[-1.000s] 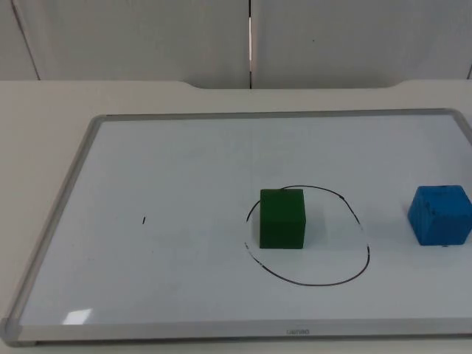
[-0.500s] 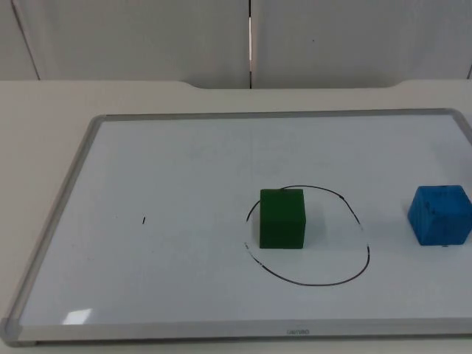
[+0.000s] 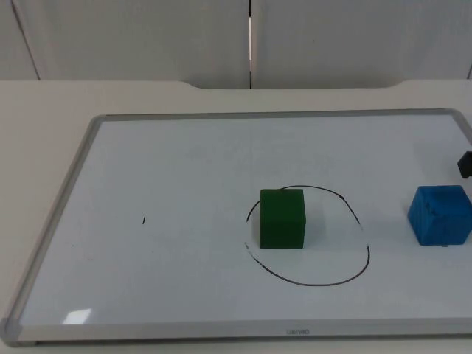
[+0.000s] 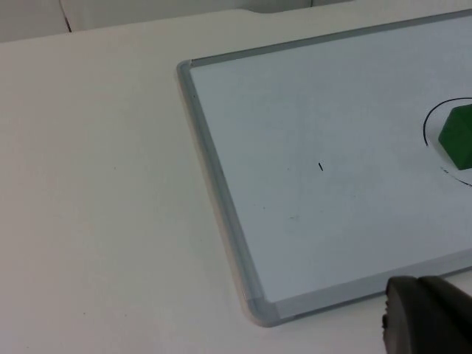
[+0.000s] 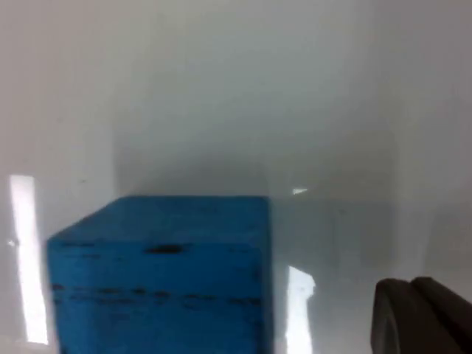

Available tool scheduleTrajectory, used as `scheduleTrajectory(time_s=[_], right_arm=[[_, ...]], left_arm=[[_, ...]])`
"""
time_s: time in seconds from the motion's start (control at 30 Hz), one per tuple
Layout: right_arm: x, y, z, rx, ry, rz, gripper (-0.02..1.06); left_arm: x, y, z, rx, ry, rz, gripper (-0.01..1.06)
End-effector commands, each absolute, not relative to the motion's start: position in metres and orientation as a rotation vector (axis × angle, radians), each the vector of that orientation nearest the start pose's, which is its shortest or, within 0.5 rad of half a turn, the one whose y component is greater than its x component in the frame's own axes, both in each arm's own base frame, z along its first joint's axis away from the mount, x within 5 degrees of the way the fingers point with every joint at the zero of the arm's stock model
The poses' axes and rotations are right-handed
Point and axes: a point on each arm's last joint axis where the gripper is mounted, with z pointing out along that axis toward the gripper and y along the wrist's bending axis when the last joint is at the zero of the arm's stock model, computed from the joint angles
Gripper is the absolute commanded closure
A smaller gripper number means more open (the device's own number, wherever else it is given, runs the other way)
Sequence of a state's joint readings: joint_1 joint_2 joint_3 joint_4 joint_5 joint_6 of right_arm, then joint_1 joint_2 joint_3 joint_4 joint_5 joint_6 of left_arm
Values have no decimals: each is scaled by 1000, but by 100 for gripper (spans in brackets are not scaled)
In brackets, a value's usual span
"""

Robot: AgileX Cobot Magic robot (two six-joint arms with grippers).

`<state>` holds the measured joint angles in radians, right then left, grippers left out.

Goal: Push the two cubes into the marked area.

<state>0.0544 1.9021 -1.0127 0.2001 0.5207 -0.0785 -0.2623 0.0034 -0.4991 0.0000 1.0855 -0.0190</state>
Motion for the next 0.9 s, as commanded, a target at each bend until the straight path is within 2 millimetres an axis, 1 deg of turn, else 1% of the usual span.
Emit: scheduleTrajectory(time_s=[0.0,0.1,0.47,0.8,0.87], right_arm=[[343,35,126,2,2862,172,104],[344,40,126,-22,2846,171,104],[344,40,126,-35,2844,161,104],[343,42,126,2,2852,190,104],[343,42,123,5,2862,190,104]], left_arm=[[-5,1,275,246,2053,-174,105],[-5,1,275,246,2053,-174,105],[-5,1,275,246,2053,-174,105],[-5,1,275,246,2053,-174,105],[-5,1,275,246,2053,-174,105]])
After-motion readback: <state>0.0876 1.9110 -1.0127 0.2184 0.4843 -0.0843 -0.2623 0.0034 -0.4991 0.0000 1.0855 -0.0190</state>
